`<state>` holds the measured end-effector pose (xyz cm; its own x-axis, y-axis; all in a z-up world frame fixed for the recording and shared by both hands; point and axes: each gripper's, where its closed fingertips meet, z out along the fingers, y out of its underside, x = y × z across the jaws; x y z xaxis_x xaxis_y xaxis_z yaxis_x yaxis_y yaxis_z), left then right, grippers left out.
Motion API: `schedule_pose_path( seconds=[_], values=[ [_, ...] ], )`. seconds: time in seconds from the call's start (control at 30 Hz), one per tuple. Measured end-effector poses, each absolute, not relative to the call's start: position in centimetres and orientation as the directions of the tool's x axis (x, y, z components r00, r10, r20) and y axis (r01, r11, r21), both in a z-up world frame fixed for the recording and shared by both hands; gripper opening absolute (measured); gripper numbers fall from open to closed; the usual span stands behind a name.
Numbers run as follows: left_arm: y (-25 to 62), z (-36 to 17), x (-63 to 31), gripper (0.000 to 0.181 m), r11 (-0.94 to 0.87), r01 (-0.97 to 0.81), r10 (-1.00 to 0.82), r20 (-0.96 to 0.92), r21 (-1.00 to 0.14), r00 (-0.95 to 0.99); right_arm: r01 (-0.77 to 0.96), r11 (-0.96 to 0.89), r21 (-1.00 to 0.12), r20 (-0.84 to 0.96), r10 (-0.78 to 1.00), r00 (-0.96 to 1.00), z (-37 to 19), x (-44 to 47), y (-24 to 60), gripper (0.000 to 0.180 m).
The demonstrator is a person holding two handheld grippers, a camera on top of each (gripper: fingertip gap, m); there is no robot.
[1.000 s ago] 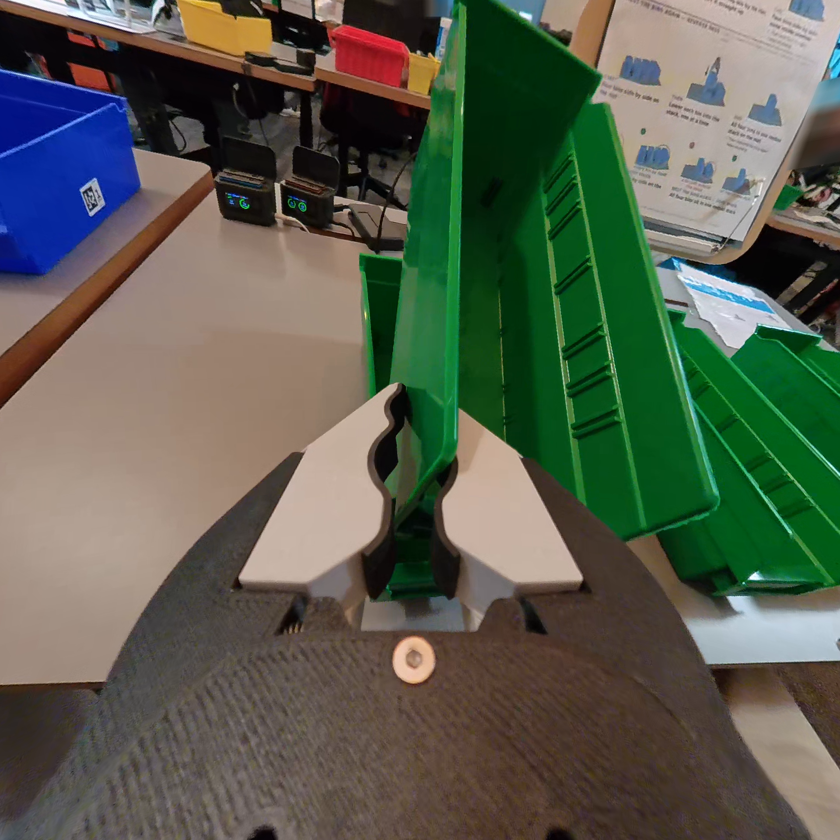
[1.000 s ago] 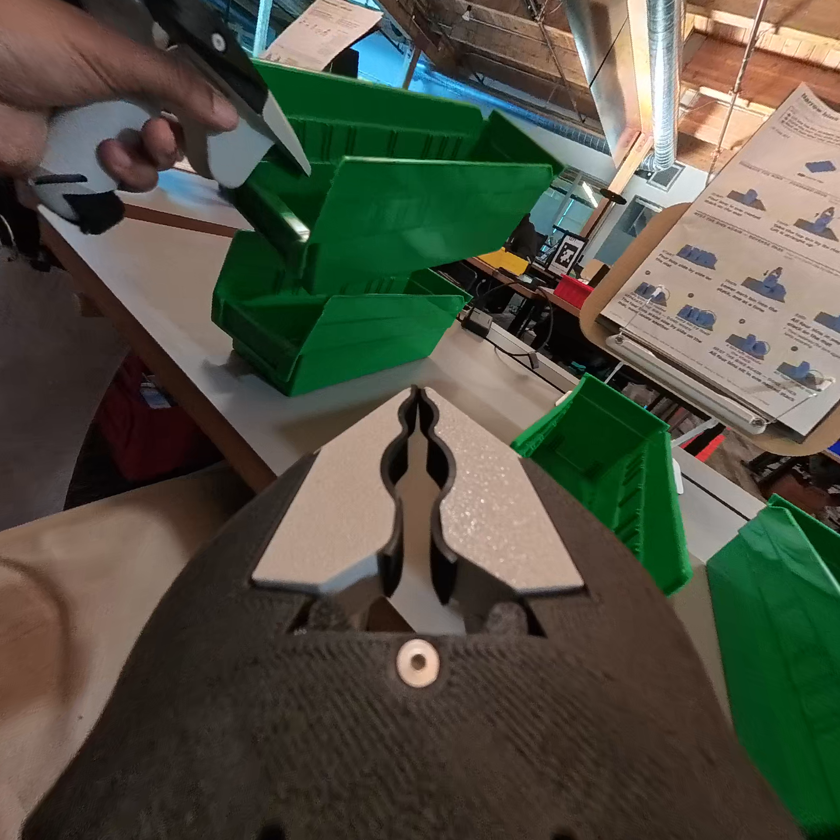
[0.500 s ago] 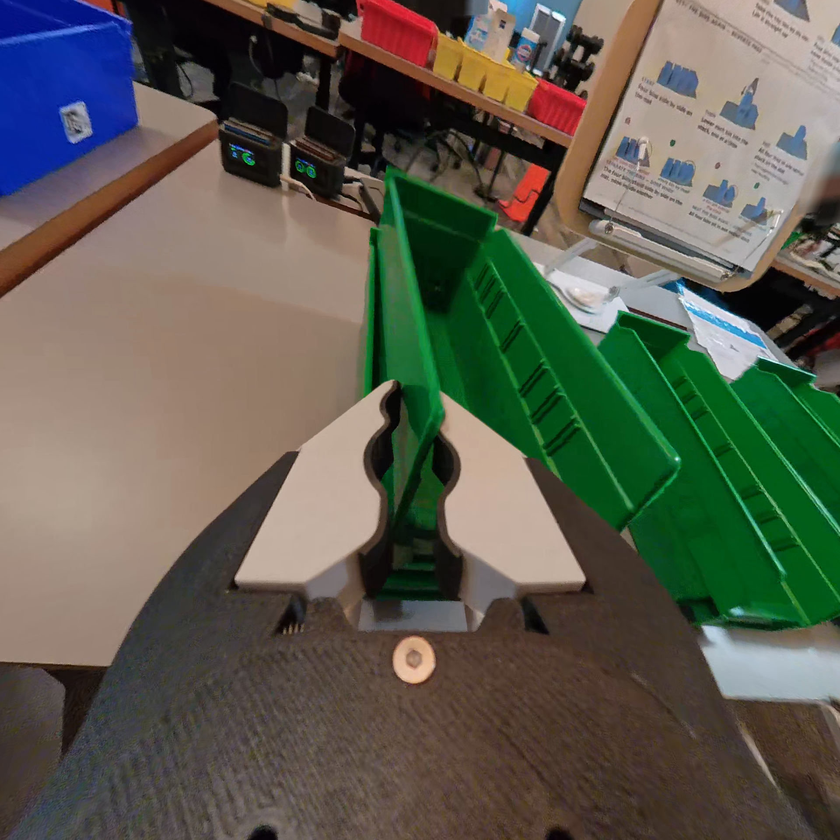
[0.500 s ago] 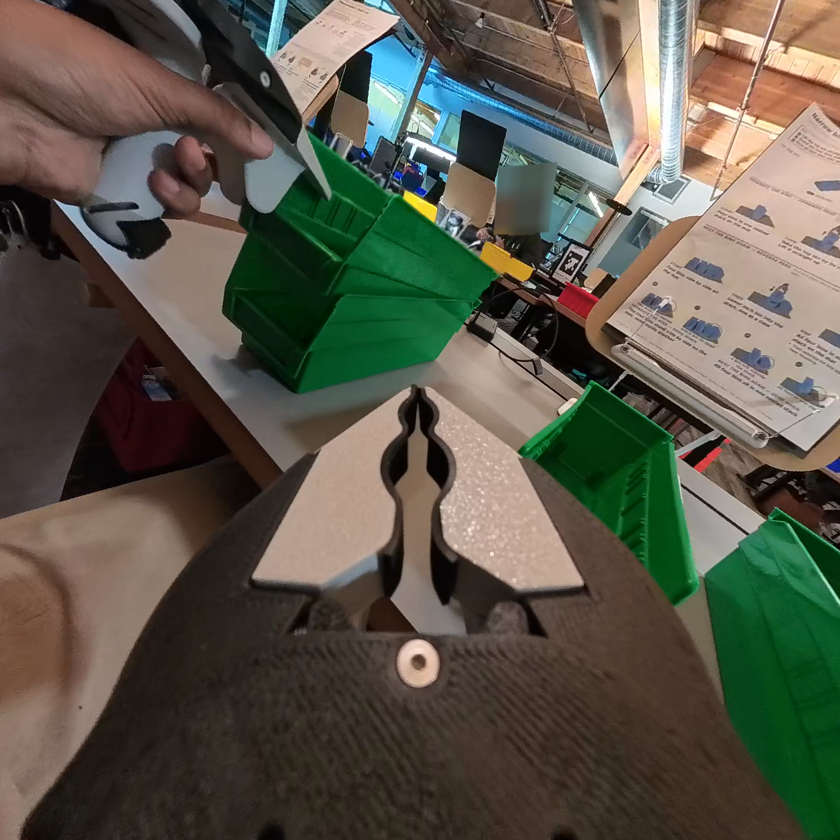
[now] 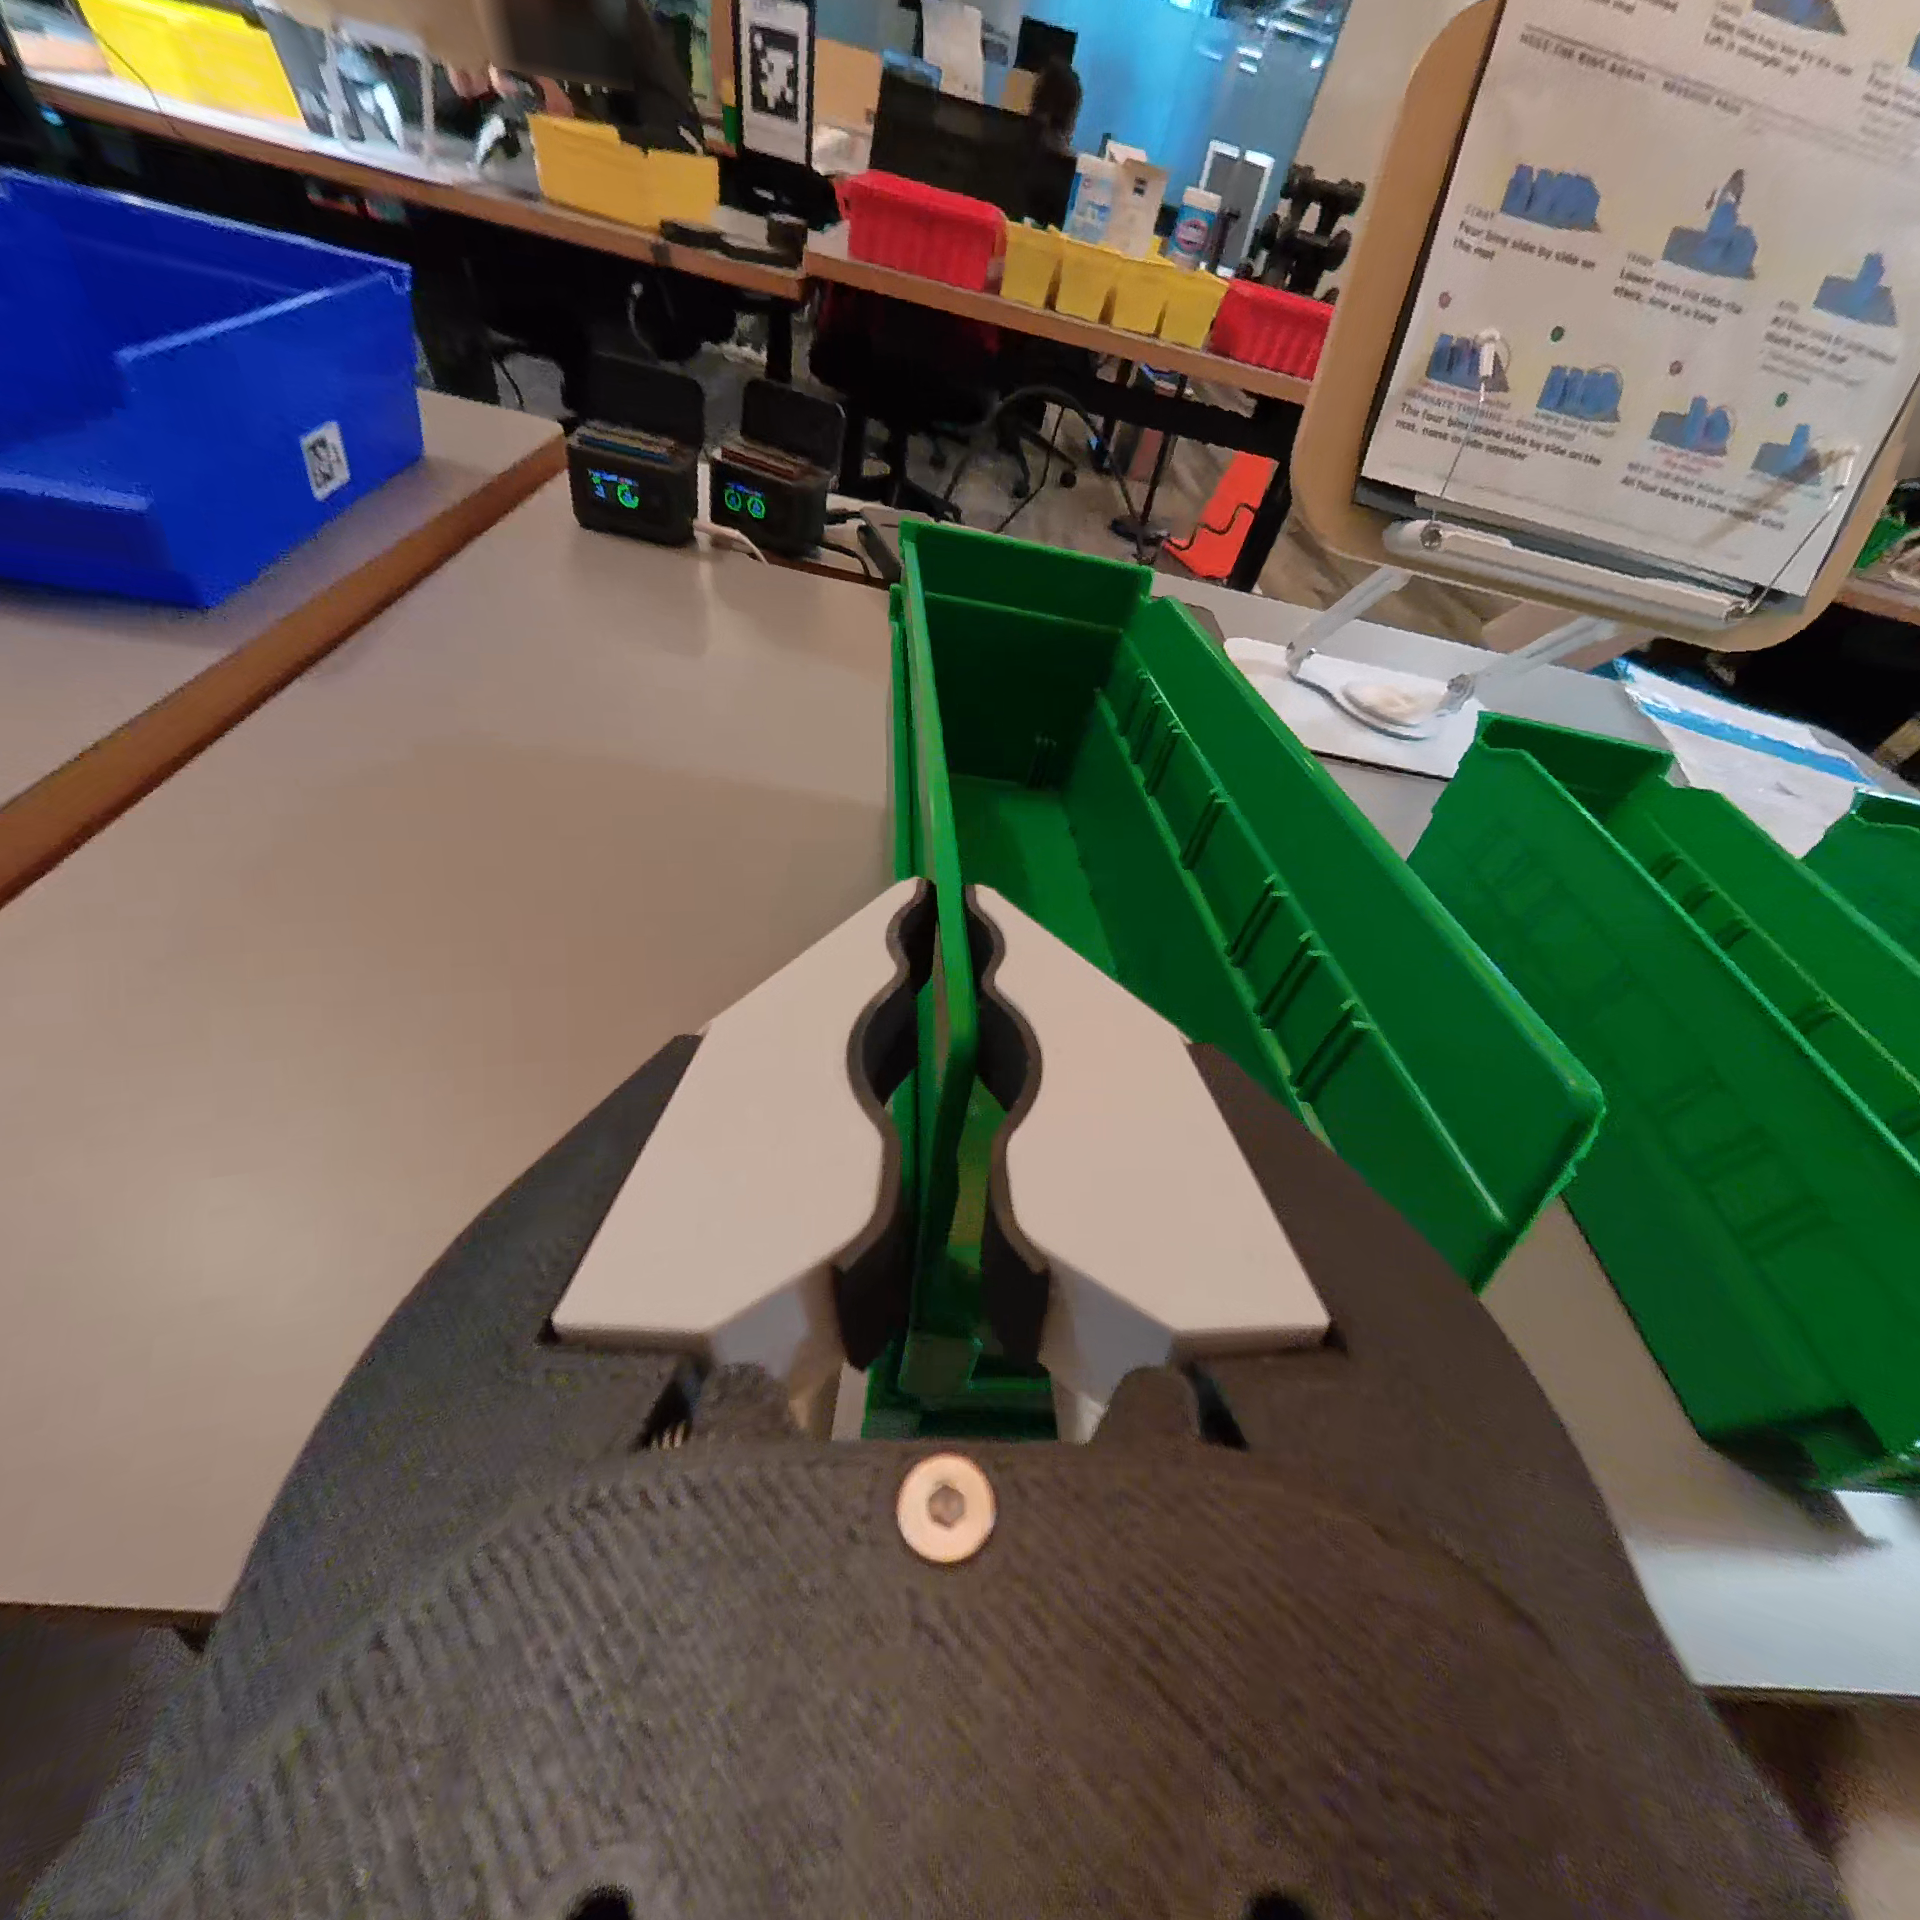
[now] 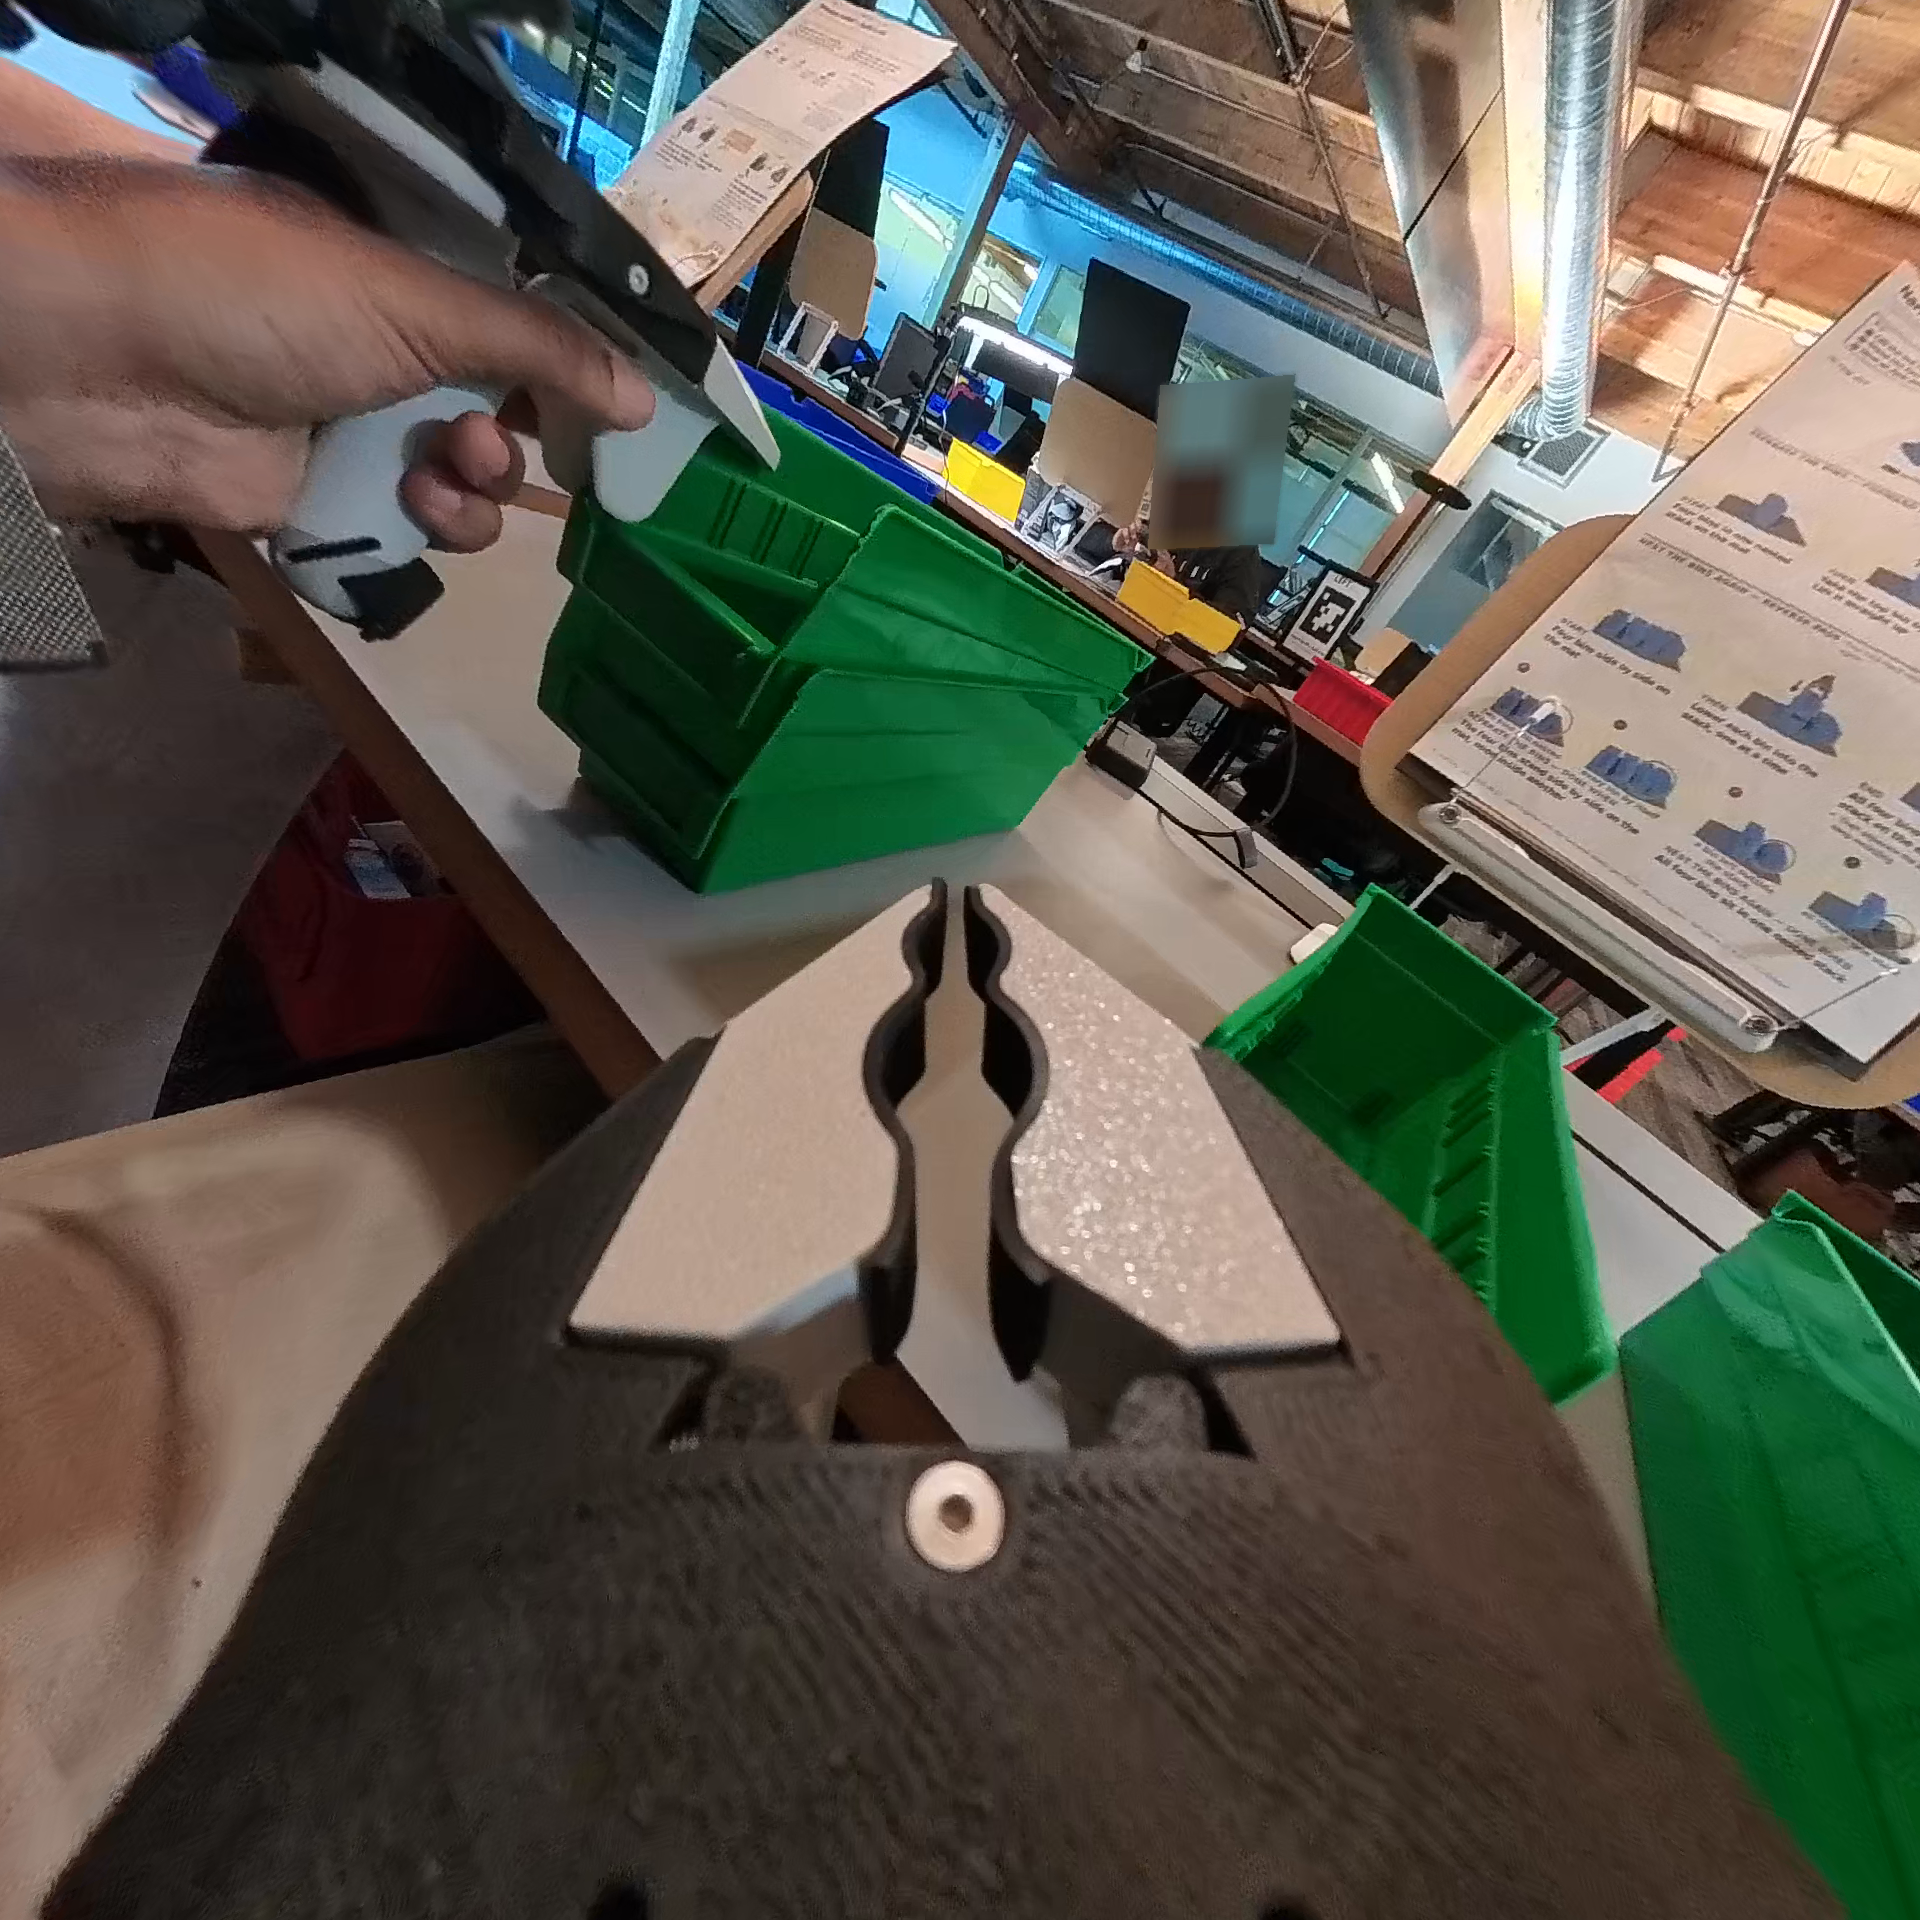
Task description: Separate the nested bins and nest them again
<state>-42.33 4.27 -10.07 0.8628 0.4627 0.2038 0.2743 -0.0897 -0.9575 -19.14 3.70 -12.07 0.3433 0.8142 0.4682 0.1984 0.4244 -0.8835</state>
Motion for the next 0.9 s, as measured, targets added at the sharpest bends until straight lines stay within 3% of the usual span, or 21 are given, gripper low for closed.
schedule_pose_path(
  seconds=[0.33, 0.73, 0.9],
  values=[
    [3.8, -8.7, -42.7, 0.001, 0.121, 0.349, 0.403, 0.368, -0.929, 0.838, 0.204, 0.427, -0.881, 0.473, 0.814, 0.338, -12.3, -19.2, 3.7, 0.002],
    [2.8, -5.6, -42.3, 0.000, 0.320, 0.308, 0.306, 0.405, -0.896, 0.861, 0.204, 0.434, -0.878, 0.479, 0.812, 0.334, -12.3, -19.3, 3.5, 0.001],
    [2.3, -3.5, -41.2, 0.000, 0.353, 0.200, 0.285, 0.309, -0.914, 0.908, 0.204, 0.435, -0.877, 0.480, 0.813, 0.331, -12.4, -19.3, 3.5, 0.001]
  ],
)
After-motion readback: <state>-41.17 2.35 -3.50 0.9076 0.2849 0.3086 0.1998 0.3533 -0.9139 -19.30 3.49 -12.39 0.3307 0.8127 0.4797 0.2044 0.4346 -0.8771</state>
